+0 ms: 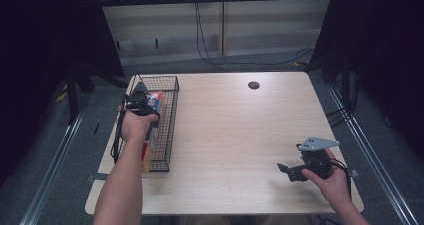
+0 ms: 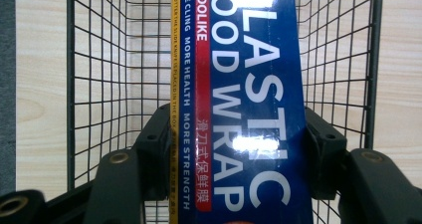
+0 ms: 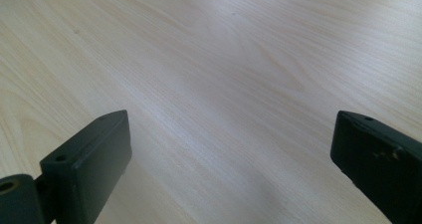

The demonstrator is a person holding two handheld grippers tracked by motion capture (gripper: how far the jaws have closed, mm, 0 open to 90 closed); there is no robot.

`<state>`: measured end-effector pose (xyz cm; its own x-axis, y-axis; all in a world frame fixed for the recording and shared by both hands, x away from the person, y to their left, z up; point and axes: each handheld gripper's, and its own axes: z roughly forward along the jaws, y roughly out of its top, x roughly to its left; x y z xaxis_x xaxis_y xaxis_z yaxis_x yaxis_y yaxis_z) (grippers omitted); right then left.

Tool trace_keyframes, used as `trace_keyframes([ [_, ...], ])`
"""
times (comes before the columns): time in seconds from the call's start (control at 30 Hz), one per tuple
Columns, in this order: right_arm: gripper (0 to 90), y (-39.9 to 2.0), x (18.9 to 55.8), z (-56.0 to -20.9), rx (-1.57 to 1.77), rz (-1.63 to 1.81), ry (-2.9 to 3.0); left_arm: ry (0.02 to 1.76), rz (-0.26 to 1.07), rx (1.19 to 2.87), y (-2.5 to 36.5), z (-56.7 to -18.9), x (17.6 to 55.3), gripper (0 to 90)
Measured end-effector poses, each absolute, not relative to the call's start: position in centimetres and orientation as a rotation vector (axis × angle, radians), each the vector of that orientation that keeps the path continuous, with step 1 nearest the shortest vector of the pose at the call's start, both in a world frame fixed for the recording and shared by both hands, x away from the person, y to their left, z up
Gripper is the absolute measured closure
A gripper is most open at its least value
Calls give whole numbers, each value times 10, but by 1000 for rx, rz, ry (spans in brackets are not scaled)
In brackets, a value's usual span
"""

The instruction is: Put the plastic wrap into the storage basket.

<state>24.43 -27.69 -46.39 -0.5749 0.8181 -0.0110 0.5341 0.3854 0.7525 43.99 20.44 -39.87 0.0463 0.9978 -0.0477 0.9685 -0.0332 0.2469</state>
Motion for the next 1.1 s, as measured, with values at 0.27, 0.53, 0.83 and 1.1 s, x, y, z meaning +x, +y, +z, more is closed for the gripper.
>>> trace_keyframes([
  [0.27,25,-277,245,-464,1169,1019,2272,2038,203,2106,204,-404,440,424],
  [0.53,24,-277,245,-464,1166,1023,2270,2046,223,2095,204,-405,439,419],
  [0.83,24,-277,244,-463,1166,1020,2273,2028,225,2084,205,-406,436,393],
  [1.1,24,-276,244,-463,1162,1026,2276,2002,225,2044,209,-399,431,284],
])
